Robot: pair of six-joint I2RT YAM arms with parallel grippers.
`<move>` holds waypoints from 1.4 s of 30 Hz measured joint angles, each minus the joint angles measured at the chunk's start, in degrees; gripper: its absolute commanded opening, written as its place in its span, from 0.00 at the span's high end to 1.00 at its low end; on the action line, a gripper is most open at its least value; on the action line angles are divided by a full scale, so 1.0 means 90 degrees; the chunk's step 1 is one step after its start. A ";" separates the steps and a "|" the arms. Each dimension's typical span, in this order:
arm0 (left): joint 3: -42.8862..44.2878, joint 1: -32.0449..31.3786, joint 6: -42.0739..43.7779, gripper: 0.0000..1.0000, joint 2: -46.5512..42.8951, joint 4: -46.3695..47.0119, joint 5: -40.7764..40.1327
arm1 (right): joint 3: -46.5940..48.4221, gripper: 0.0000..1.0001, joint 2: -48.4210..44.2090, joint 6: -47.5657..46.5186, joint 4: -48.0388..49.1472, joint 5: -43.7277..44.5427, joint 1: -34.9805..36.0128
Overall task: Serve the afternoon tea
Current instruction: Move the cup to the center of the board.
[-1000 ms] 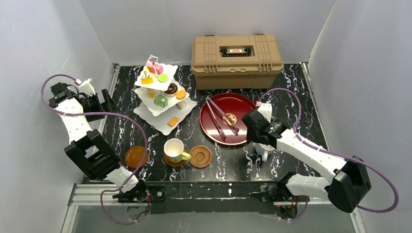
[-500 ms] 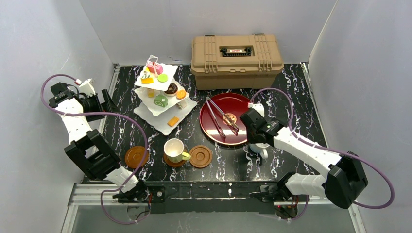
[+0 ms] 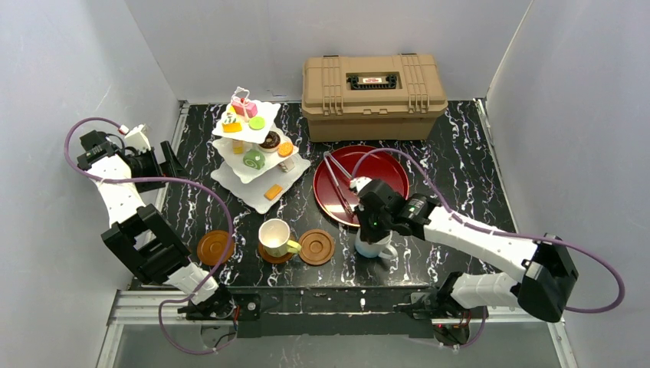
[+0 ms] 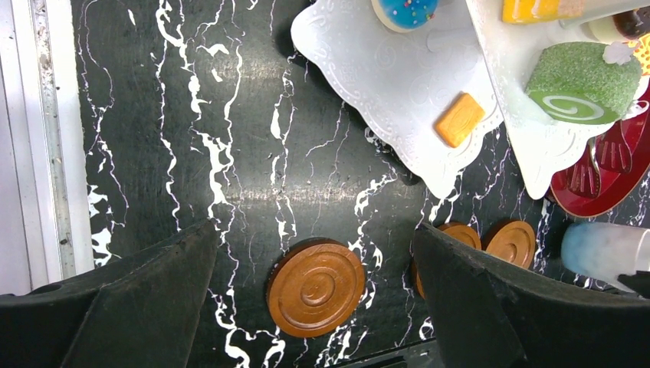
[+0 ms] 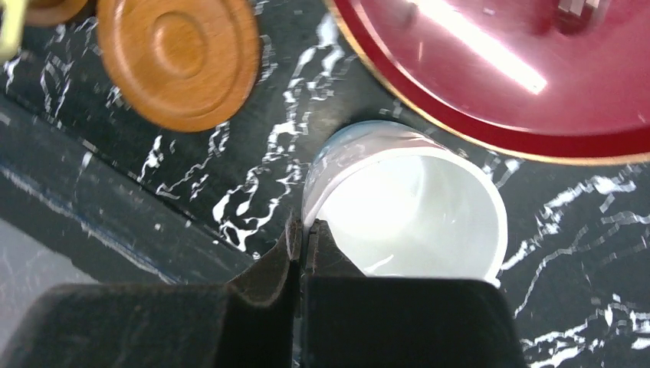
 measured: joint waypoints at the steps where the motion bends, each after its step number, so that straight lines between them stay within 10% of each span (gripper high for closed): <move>1: 0.0000 0.0000 0.0000 0.02 0.0000 -0.0012 0.0000 | 0.0044 0.96 0.0085 -0.0109 0.0053 -0.0129 0.0085; 18: 0.0002 0.0000 0.0002 0.02 0.0000 -0.0131 0.0015 | 0.0328 0.02 0.0270 -0.1088 0.0151 -0.0571 0.0359; 42: 0.0466 0.0000 -0.0015 0.02 0.0000 -0.0359 0.0119 | -0.0743 0.02 -0.1484 0.0114 -0.0250 0.0517 0.0163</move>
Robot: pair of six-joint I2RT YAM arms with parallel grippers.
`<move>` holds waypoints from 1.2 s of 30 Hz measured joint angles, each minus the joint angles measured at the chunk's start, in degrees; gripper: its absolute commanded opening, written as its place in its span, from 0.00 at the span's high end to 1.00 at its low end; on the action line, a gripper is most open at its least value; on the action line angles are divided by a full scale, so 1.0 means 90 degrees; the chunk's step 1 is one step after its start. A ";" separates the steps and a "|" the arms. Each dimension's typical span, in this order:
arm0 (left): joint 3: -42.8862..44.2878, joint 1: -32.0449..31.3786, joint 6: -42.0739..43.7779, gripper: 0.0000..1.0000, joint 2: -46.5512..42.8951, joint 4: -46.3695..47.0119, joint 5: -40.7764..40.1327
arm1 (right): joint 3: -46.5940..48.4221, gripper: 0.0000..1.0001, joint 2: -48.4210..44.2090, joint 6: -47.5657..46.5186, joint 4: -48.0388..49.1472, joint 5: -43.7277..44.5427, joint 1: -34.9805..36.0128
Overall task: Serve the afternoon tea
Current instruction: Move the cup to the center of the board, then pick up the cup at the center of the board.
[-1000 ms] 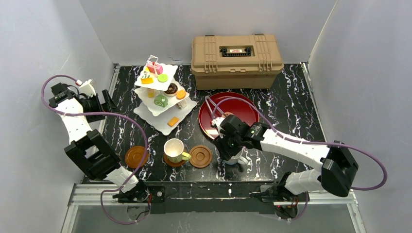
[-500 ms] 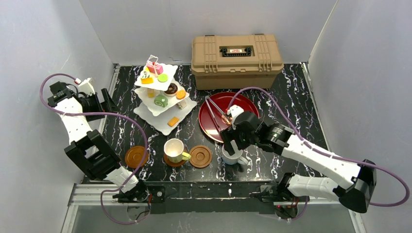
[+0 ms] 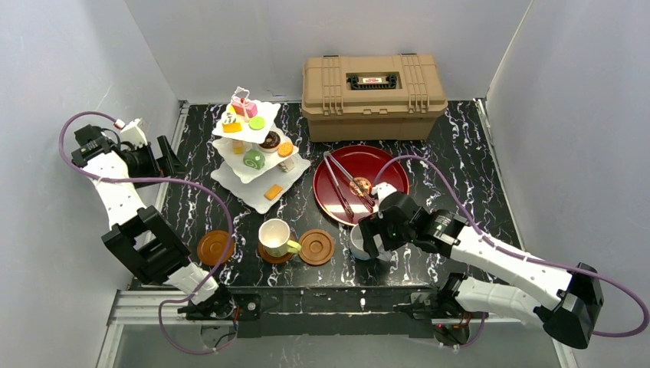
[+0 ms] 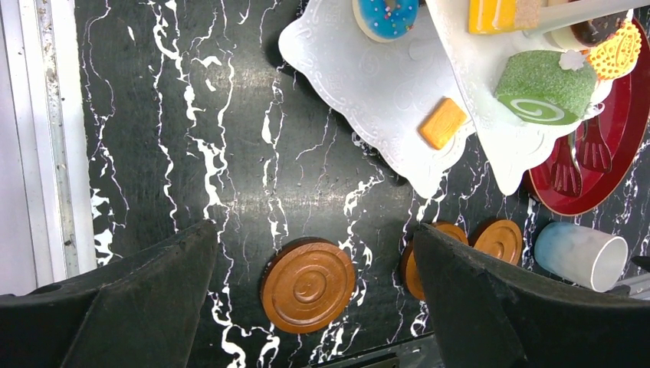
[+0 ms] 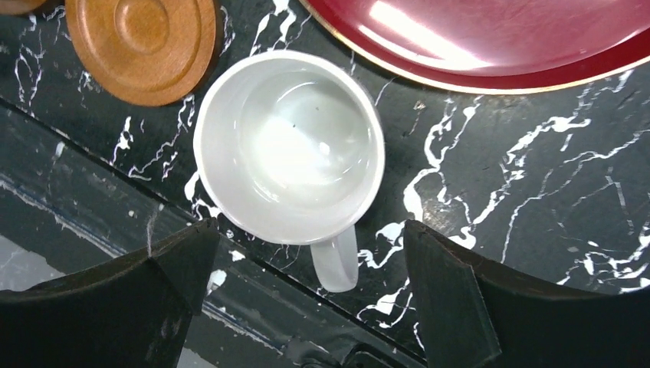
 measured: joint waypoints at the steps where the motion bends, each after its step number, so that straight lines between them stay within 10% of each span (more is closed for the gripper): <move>1: 0.0000 0.0000 0.0000 0.02 0.0000 -0.0010 0.0000 | -0.0073 0.02 0.0000 0.0002 0.0075 -0.0097 -0.0005; 19: 0.0262 0.0000 -0.0002 0.02 0.0036 -0.0146 -0.0002 | -0.0595 0.04 0.0165 0.0233 0.0782 -0.1460 0.0029; 29: 0.0262 0.0000 -0.0007 0.02 0.0036 -0.0146 -0.0027 | -0.0595 0.50 0.0372 0.0187 0.0729 -0.0546 0.0335; 36: 0.0262 0.0000 -0.0005 0.02 0.0036 -0.0146 -0.0075 | -0.0561 0.61 0.0595 0.0119 0.0743 -0.0046 0.0571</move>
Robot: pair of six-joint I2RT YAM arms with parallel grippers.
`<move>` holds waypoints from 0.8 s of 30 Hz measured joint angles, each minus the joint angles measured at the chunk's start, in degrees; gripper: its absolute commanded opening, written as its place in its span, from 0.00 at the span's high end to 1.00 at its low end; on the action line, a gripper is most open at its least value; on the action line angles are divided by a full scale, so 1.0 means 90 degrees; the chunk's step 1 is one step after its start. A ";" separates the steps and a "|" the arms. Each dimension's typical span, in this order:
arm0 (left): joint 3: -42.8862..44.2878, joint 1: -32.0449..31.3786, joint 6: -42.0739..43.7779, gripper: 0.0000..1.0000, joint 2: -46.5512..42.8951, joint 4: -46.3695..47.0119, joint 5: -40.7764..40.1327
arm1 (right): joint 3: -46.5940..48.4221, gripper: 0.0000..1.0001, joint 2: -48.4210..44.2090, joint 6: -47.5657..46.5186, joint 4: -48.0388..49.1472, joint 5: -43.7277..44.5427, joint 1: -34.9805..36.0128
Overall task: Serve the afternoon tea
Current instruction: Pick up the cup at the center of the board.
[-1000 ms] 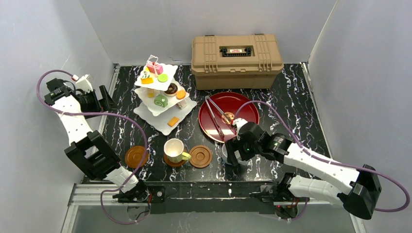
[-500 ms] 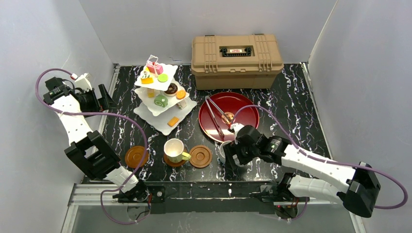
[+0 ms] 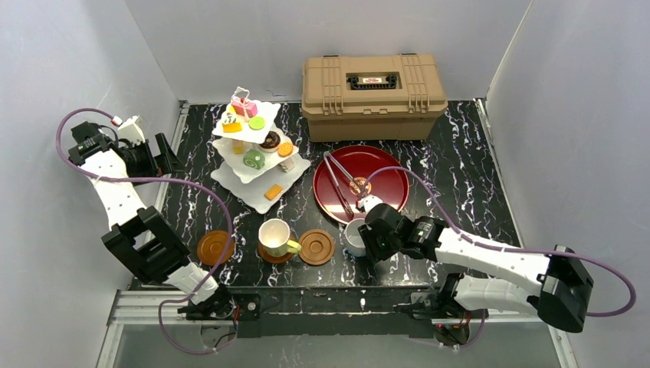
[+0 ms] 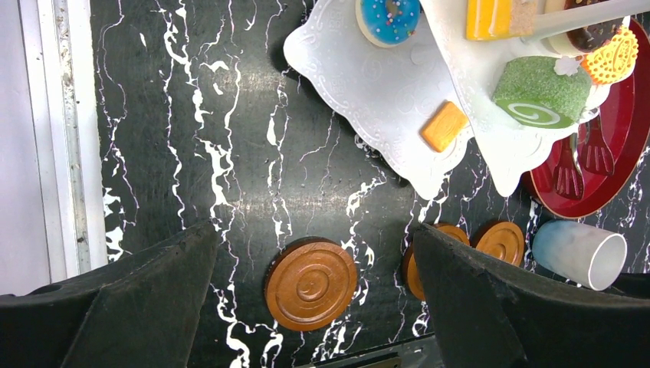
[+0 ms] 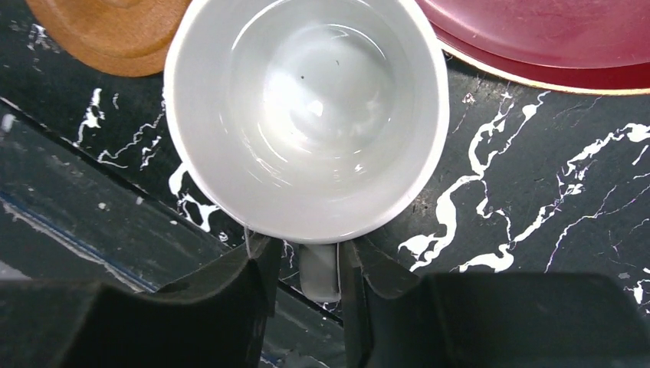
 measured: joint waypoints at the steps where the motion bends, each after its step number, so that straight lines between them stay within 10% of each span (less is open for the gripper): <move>1: 0.0000 0.0000 0.0000 0.02 0.0000 -0.0002 -0.0002 | 0.0005 0.63 0.0066 -0.0010 -0.0002 0.0070 0.0056; 8: 0.0000 0.0000 0.0002 0.02 0.0000 -0.0002 -0.0002 | 0.0058 0.93 0.0308 -0.0114 -0.0032 0.0529 0.0340; 24: -0.0163 0.0000 0.0073 0.02 0.0000 -0.0017 0.0172 | 0.1326 0.99 0.0308 -0.1328 -0.0158 -0.0090 0.0682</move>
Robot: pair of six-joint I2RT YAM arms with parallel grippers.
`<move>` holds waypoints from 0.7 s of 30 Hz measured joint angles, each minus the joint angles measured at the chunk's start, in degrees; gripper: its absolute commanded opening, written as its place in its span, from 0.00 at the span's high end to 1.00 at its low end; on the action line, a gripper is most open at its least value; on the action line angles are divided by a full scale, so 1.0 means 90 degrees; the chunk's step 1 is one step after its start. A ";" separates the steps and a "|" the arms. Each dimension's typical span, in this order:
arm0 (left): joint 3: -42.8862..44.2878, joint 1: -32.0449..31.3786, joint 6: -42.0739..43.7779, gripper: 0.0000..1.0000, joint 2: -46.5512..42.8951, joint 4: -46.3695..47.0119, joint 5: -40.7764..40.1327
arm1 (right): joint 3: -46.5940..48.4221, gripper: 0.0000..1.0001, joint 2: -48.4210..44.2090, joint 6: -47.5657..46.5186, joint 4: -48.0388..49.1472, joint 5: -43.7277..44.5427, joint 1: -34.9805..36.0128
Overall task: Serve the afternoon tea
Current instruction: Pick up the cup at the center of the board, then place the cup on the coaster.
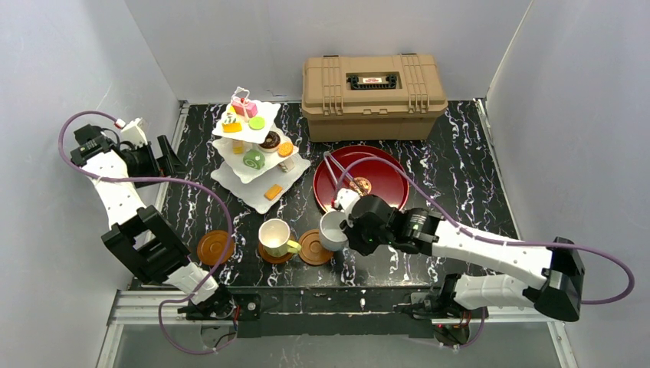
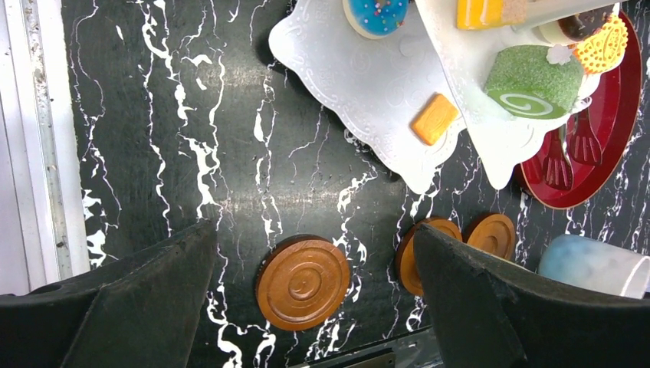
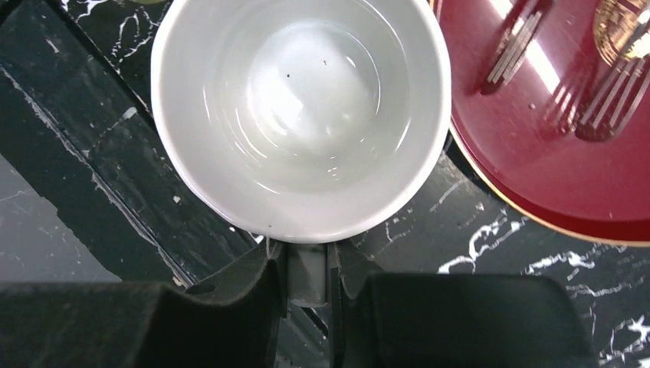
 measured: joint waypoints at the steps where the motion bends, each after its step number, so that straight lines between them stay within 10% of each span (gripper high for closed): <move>1: -0.0010 0.0000 -0.0002 0.02 0.0000 -0.0002 0.0005 | 0.0056 0.99 0.0119 -0.0063 0.0049 -0.0068 0.0002; 21: -0.0070 0.0002 0.0007 0.02 0.0000 -0.0010 0.0165 | 0.0401 0.99 0.1836 -0.0534 0.1066 -0.0542 0.0216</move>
